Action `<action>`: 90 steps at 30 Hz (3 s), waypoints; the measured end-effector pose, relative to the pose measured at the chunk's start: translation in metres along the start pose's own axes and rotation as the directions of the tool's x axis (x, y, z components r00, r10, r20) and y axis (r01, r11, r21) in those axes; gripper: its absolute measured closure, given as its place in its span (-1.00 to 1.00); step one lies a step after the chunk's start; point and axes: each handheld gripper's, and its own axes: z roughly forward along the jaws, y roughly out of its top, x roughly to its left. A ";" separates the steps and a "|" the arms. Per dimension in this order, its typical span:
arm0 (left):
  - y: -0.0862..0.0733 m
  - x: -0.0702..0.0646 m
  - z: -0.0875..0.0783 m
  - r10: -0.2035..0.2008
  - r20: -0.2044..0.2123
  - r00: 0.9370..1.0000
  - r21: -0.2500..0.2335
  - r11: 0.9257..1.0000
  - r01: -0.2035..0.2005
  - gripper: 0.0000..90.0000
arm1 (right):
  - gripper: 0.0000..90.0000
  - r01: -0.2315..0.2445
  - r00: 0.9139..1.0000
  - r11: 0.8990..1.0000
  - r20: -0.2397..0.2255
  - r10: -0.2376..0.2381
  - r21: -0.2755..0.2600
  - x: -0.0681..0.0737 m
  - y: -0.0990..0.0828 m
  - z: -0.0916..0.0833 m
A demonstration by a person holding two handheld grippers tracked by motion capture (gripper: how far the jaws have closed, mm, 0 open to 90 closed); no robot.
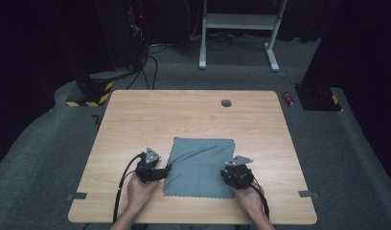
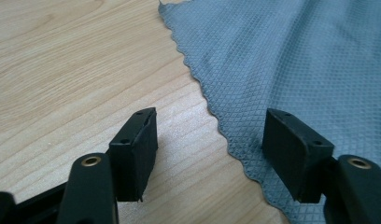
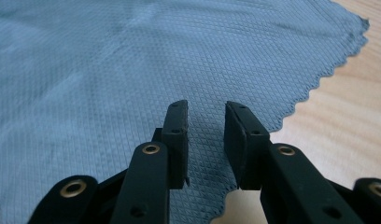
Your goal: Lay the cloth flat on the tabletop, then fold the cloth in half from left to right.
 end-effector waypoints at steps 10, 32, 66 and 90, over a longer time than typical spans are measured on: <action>0.000 0.000 0.000 0.002 0.000 1.000 0.002 1.000 -0.002 -0.23 | 0.39 -0.016 1.000 1.000 0.020 0.016 -0.018 0.006 -0.003 -0.001; 0.000 0.000 0.000 0.000 -0.003 1.000 0.001 1.000 0.000 -0.24 | 0.36 -0.011 1.000 0.993 0.001 0.011 -0.117 0.001 -0.018 0.000; 0.036 0.020 0.003 -0.034 0.106 0.994 -0.015 0.999 0.036 -0.13 | 0.25 -0.033 0.999 0.994 0.001 0.034 -0.103 0.018 -0.006 -0.014; 0.097 0.049 0.019 -0.068 0.067 0.995 0.029 0.997 0.066 -0.09 | 0.40 0.185 0.960 0.977 -0.192 -0.202 -0.106 0.108 0.052 0.020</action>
